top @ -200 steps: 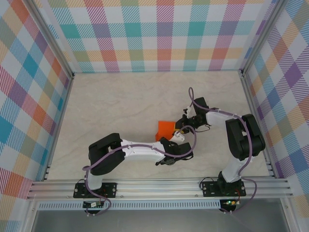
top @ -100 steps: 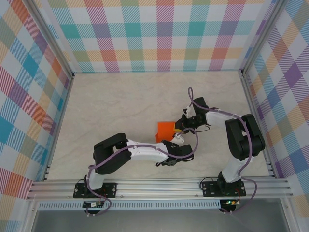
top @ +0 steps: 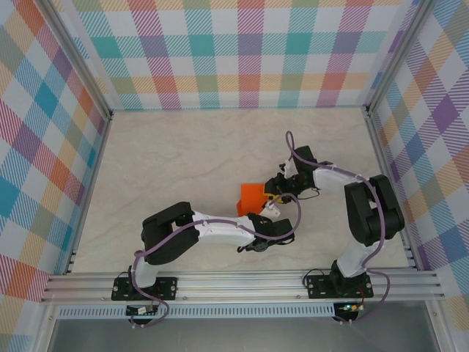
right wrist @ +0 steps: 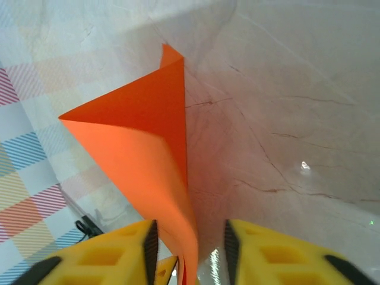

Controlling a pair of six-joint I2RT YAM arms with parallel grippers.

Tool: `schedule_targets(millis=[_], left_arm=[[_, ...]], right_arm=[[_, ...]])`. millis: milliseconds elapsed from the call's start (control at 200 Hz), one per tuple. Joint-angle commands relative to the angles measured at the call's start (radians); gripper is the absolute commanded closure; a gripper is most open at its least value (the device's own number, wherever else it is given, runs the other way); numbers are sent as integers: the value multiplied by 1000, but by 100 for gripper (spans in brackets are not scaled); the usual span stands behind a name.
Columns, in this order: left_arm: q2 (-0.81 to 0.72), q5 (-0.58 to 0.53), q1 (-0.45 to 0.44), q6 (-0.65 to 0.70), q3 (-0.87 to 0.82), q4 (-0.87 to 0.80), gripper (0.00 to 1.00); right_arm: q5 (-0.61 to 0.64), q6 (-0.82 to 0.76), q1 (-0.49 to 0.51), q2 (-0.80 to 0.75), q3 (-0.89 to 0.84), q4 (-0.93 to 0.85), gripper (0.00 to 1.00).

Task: Fold a paper plane with a square sheet of paper (fold left side to right side)
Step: Fold the wing for the fifth time at the center of the table.

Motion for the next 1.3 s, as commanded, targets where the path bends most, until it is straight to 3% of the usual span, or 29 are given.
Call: schedule_targets(millis=[0, 160, 310, 550, 950, 1295], left_arm=[[8, 7, 2, -18, 23, -21, 83], [-45, 56, 26, -23, -14, 36, 84], [-87, 108, 51, -37, -50, 94, 84], [-180, 179, 101, -68, -126, 191, 84], [-291, 348, 196, -153, -336, 455, 84], [-275, 401, 208, -195, -349, 510, 83]], right_arm=[[104, -33, -21, -110, 26, -62, 54], [254, -50, -68, -261, 6, -146, 39], [366, -68, -87, -384, -52, -184, 32], [399, -99, -87, -475, -151, -198, 30], [94, -81, -83, -459, -286, 27, 31], [20, -36, -44, -358, -319, 158, 31]])
